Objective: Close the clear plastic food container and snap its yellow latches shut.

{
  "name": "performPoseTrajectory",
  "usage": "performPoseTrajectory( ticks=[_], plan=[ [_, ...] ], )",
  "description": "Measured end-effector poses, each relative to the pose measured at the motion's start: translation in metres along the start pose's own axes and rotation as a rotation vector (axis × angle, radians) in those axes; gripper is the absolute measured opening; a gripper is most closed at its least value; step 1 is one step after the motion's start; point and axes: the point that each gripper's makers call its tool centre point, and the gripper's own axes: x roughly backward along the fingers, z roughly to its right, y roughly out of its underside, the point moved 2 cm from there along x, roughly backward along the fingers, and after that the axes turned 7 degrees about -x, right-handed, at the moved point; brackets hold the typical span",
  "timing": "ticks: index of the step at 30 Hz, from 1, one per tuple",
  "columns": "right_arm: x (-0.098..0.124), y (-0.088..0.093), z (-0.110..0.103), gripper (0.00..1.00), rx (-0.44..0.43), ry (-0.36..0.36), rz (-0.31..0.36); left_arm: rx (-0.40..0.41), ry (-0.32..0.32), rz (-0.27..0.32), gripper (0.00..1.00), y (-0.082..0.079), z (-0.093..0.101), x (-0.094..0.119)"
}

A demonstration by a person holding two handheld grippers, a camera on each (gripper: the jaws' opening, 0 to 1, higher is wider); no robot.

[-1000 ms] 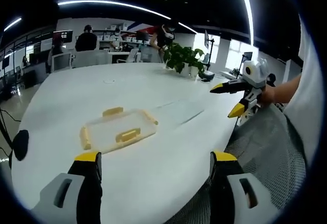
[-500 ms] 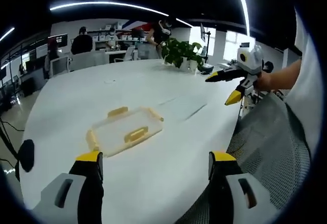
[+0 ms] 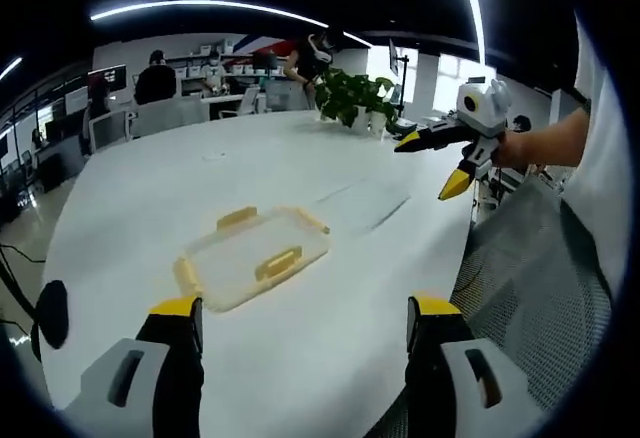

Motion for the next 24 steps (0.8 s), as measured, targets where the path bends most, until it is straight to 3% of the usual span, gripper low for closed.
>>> performPoseTrajectory(
  ticks=[15, 24],
  plan=[
    [-0.021, -0.014, 0.003, 0.69, 0.078, -0.072, -0.036, -0.059, 0.019, -0.016, 0.83, -0.006, -0.019, -0.007],
    [-0.025, -0.022, 0.005, 0.68, 0.078, -0.088, -0.036, -0.074, 0.019, -0.027, 0.83, -0.010, -0.028, -0.009]
  ],
)
